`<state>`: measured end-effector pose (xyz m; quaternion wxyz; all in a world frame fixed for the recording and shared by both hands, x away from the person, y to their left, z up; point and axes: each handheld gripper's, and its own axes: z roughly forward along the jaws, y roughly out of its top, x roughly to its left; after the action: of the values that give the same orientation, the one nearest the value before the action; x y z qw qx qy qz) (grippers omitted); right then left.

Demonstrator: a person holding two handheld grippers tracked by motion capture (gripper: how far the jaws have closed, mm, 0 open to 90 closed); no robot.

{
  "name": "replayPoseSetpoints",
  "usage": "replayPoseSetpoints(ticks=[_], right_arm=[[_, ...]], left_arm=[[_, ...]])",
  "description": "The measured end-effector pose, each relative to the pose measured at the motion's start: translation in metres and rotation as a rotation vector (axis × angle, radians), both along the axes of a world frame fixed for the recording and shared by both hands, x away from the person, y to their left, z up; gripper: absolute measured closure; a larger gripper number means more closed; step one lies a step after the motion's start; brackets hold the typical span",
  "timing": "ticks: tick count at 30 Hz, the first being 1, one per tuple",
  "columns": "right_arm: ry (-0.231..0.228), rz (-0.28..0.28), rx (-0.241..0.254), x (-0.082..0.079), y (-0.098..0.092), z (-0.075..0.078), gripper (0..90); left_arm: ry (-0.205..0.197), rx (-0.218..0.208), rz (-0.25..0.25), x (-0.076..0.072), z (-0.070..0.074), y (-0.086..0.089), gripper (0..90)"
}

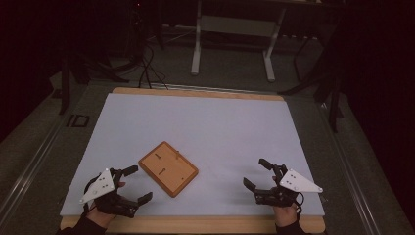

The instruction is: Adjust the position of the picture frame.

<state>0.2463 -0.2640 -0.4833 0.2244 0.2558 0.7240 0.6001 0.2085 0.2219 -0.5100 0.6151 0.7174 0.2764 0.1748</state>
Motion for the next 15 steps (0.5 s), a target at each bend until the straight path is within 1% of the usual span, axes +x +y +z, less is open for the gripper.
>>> replayPoseSetpoints(ticks=[3, 7, 8, 11, 12, 13, 14, 15], right_arm=[[0.014, 0.010, 0.013, 0.0007, 0.0002, -0.0012, 14.2], [0.016, 0.010, 0.012, 0.0010, 0.0001, -0.0014, 14.2], [0.022, 0.013, 0.016, 0.0010, 0.0003, -0.0021, 14.2], [0.023, 0.012, 0.007, 0.0012, 0.0014, -0.0026, 14.2], [0.023, 0.013, 0.007, 0.0009, 0.0020, -0.0025, 14.2], [0.020, 0.012, 0.004, 0.0007, 0.0024, -0.0023, 14.2], [0.020, 0.011, 0.002, 0.0005, 0.0026, -0.0022, 14.2], [0.019, 0.009, 0.000, 0.0002, 0.0028, -0.0021, 14.2]], left_arm=[[0.002, 0.002, -0.001, 0.0008, -0.0002, 0.0002, 1.3], [0.004, 0.005, -0.004, 0.0009, -0.0004, 0.0000, 1.3], [0.008, 0.010, -0.011, 0.0010, -0.0009, -0.0009, 1.3], [0.007, 0.021, -0.010, 0.0012, -0.0013, -0.0017, 1.3], [0.008, 0.048, 0.006, 0.0010, -0.0007, -0.0020, 1.3], [0.012, 0.048, 0.009, 0.0011, -0.0006, -0.0019, 1.3], [0.021, 0.036, 0.006, 0.0016, -0.0003, -0.0011, 1.3], [0.020, 0.033, 0.010, 0.0018, 0.0003, -0.0006, 1.2]])
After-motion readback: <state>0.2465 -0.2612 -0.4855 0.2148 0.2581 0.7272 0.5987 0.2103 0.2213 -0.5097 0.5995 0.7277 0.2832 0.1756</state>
